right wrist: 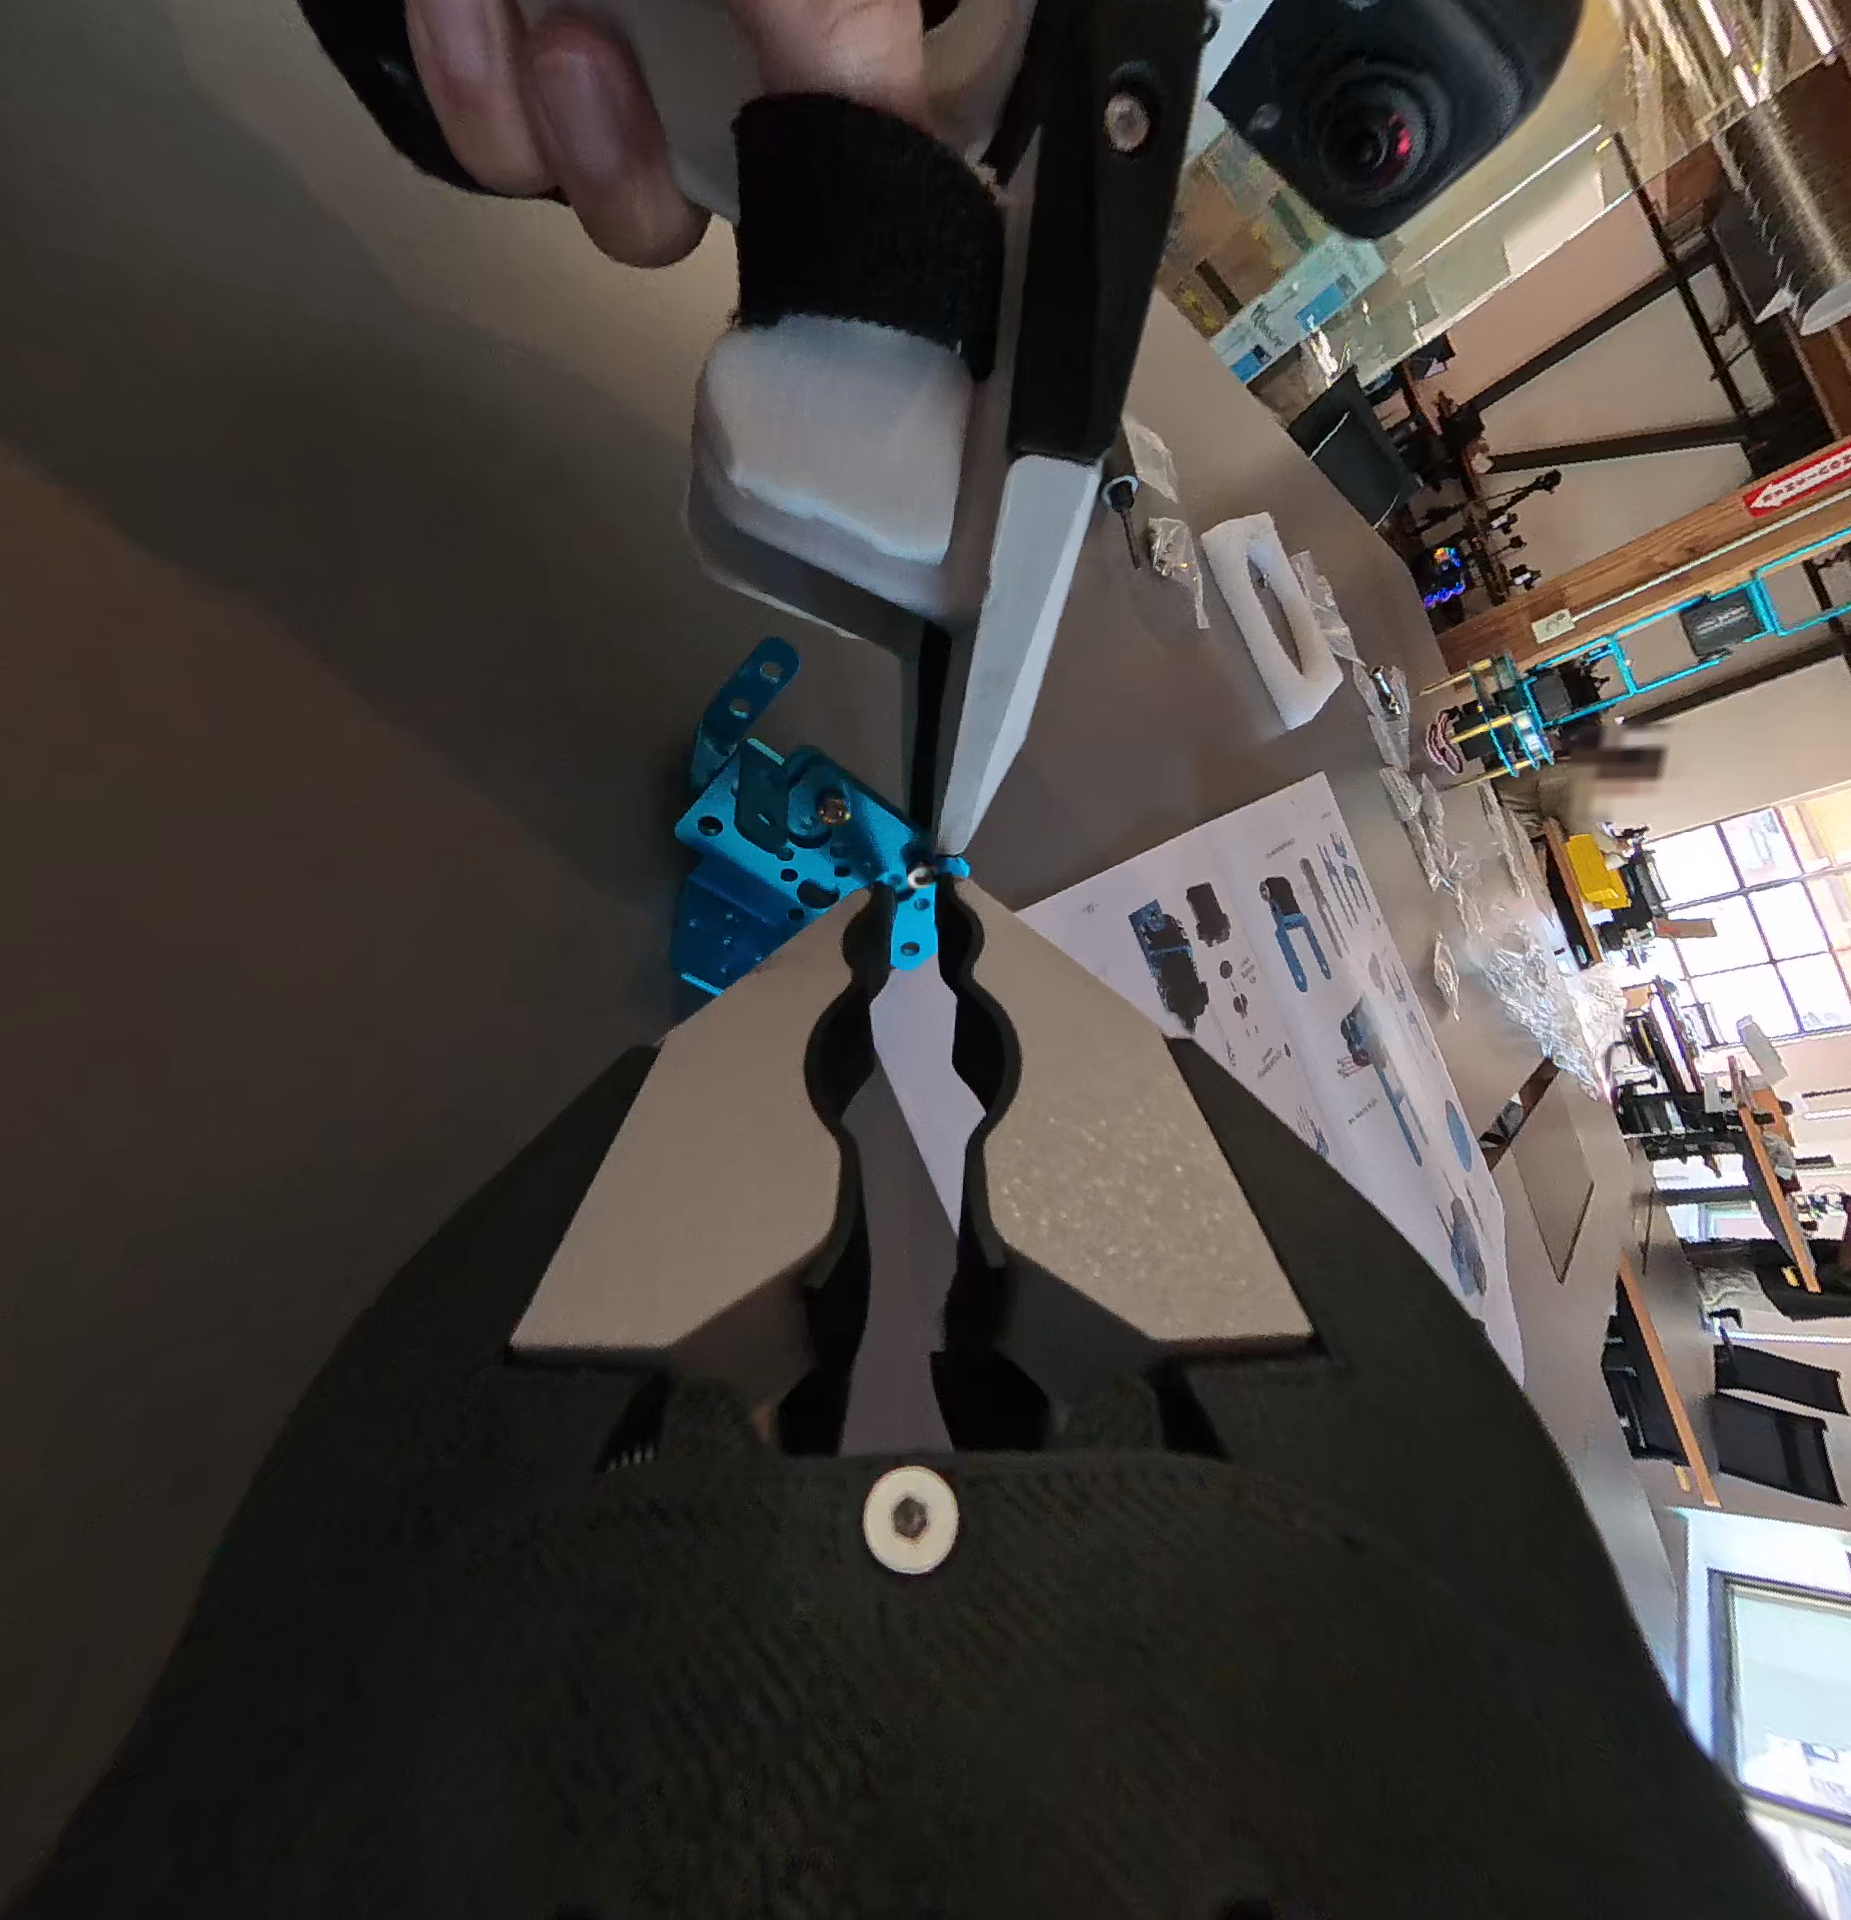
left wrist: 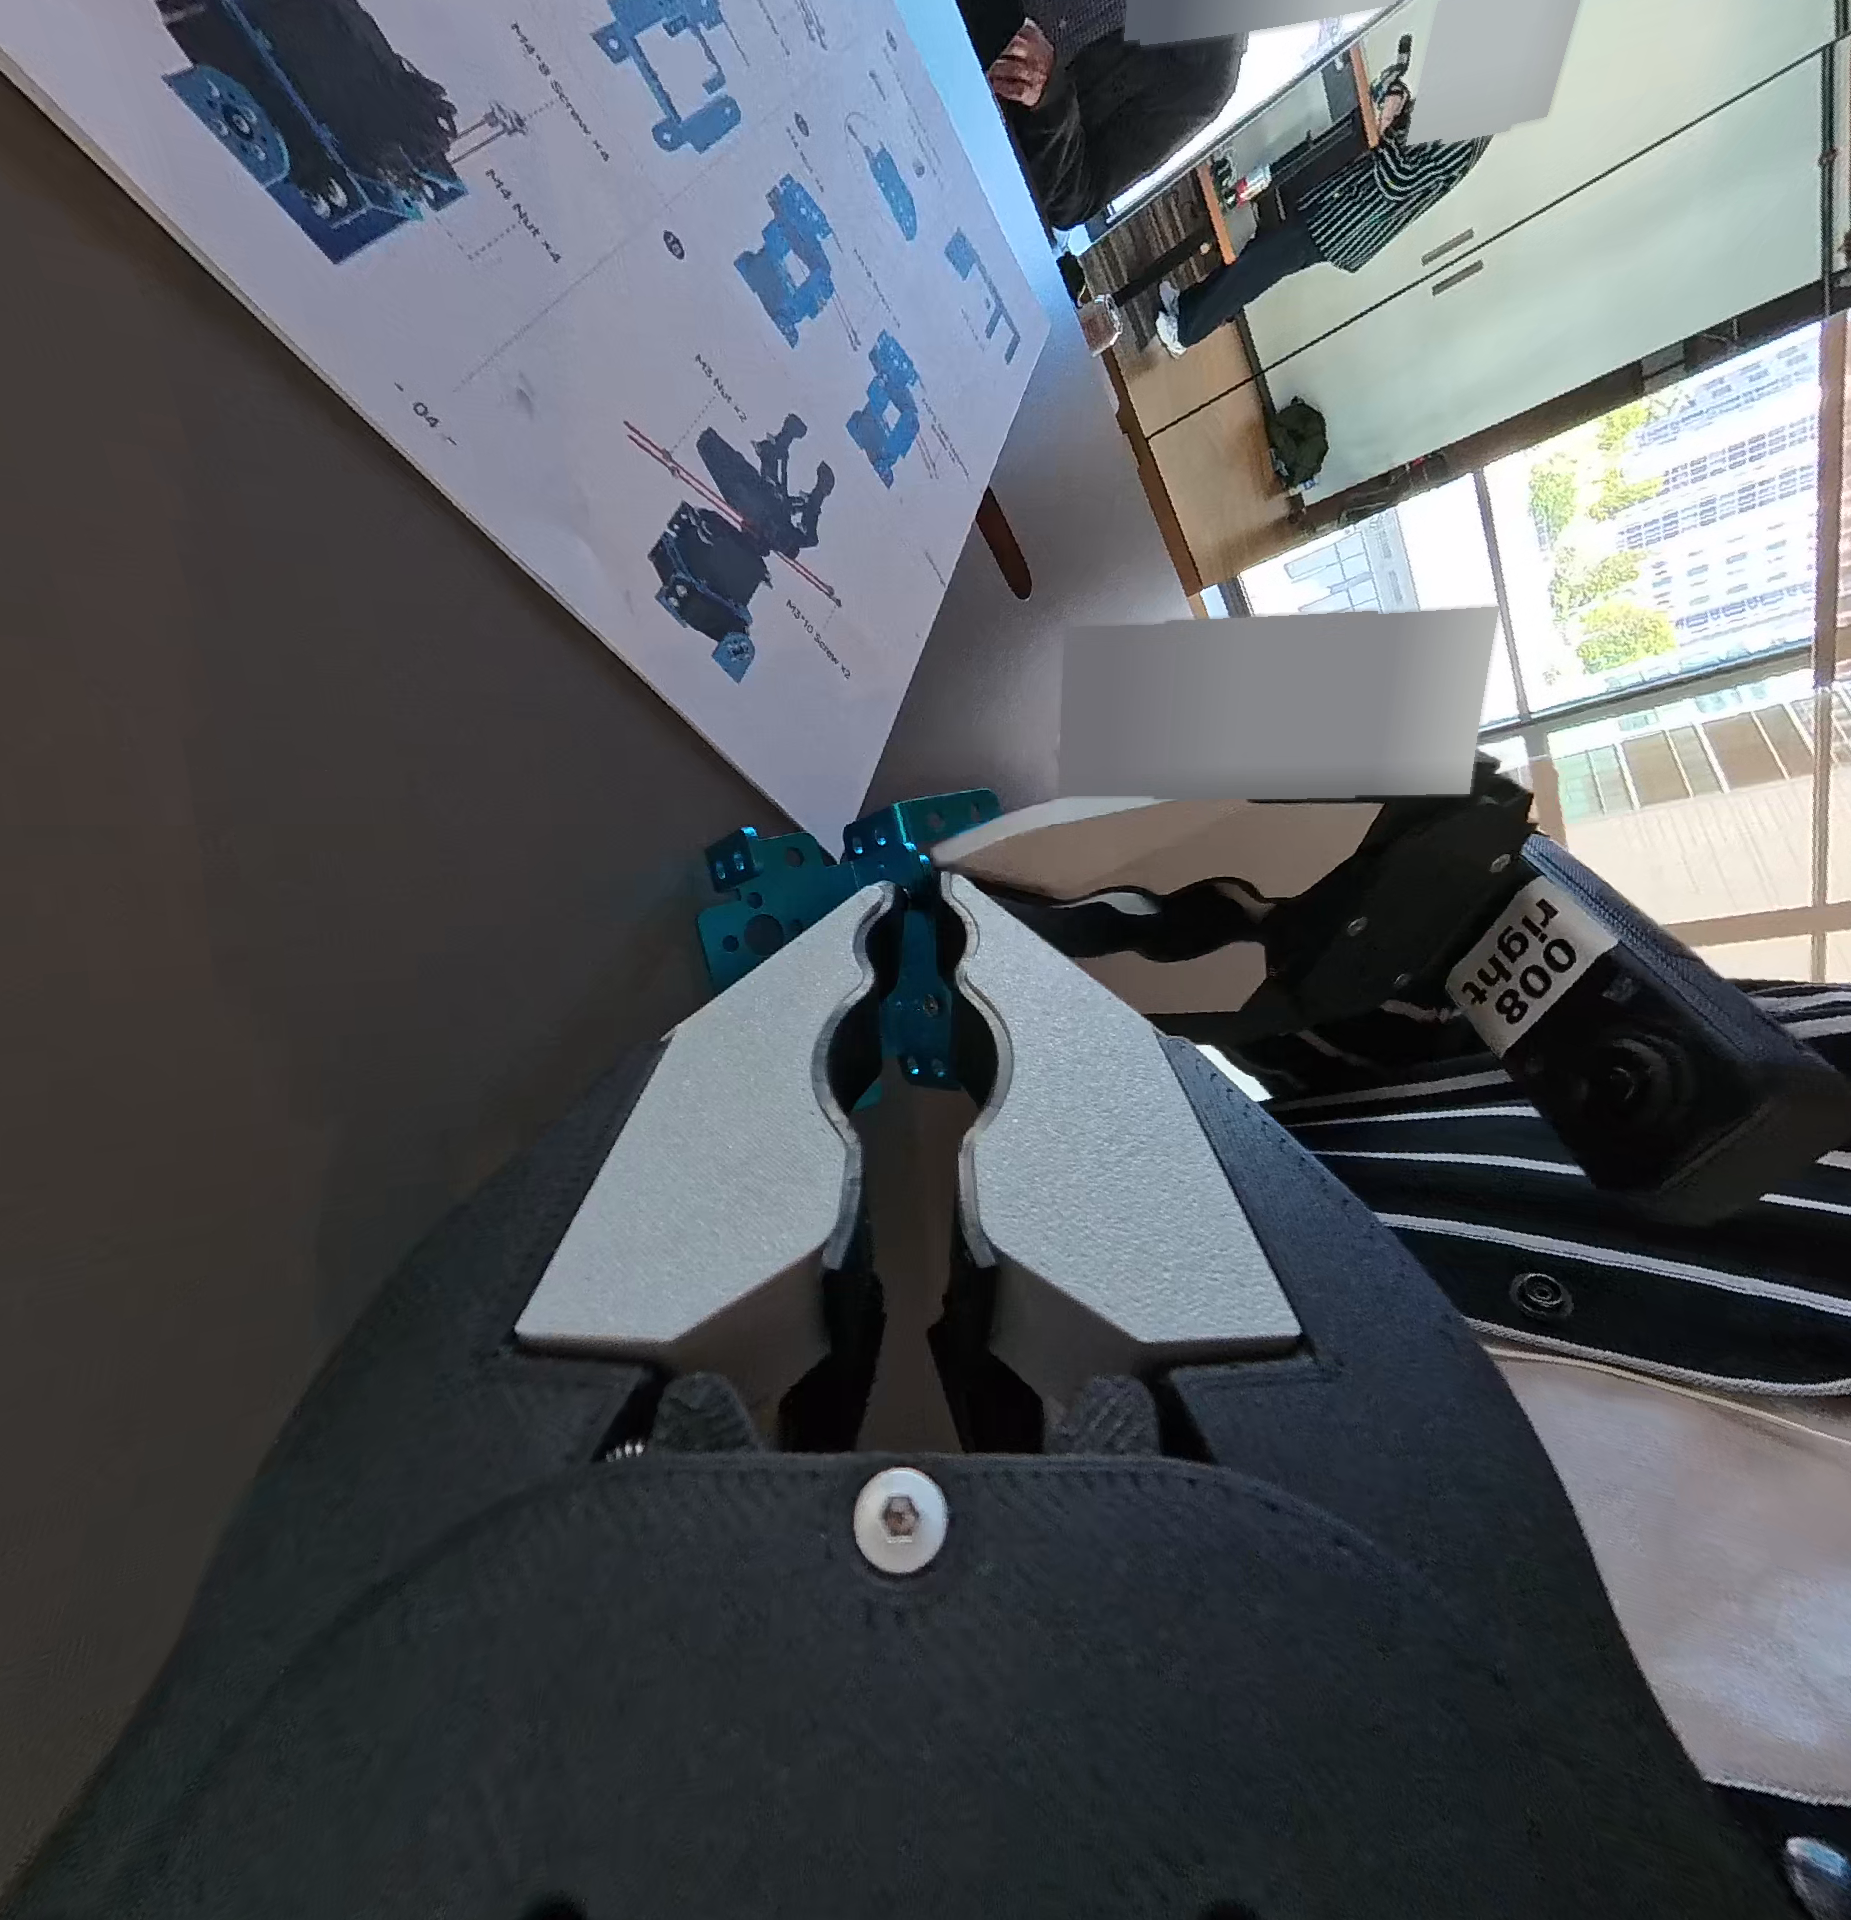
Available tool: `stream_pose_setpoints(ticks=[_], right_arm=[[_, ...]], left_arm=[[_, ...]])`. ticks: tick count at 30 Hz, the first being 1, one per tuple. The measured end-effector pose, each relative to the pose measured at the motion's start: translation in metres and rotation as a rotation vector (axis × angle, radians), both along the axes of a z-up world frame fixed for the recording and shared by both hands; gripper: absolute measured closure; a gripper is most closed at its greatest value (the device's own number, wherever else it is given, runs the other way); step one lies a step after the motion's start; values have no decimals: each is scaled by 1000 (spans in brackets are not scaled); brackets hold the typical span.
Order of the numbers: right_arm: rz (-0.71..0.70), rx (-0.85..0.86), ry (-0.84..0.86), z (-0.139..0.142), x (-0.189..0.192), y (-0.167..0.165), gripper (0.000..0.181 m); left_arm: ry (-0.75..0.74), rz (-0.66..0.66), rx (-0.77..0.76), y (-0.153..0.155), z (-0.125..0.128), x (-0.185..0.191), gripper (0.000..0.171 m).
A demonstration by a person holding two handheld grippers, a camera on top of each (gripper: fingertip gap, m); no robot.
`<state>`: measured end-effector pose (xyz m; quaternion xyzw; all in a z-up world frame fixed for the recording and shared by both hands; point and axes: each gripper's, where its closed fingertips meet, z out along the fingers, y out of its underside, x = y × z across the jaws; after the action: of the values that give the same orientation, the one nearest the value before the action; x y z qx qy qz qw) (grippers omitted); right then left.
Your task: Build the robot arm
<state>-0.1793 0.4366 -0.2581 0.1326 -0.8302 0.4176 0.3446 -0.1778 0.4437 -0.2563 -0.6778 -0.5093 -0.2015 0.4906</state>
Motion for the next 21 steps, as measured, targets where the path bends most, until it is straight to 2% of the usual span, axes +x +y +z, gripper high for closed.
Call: stream_pose_setpoints(ticks=[3,10,12,17,21], right_arm=[[-19,-15,-42,0,-2,1,179],[14,20,-87,-2,5,4,169],[14,42,-67,-2,5,6,172],[15,2,-9,10,4,6,165],[40,48,-13,-1,6,4,165]], left_arm=[[2,0,-3,0,0,0,167],[-4,-6,7,1,0,2,167],[-2,-6,6,2,0,1,167],[1,-5,5,1,0,1,168],[3,-5,7,1,0,1,168]])
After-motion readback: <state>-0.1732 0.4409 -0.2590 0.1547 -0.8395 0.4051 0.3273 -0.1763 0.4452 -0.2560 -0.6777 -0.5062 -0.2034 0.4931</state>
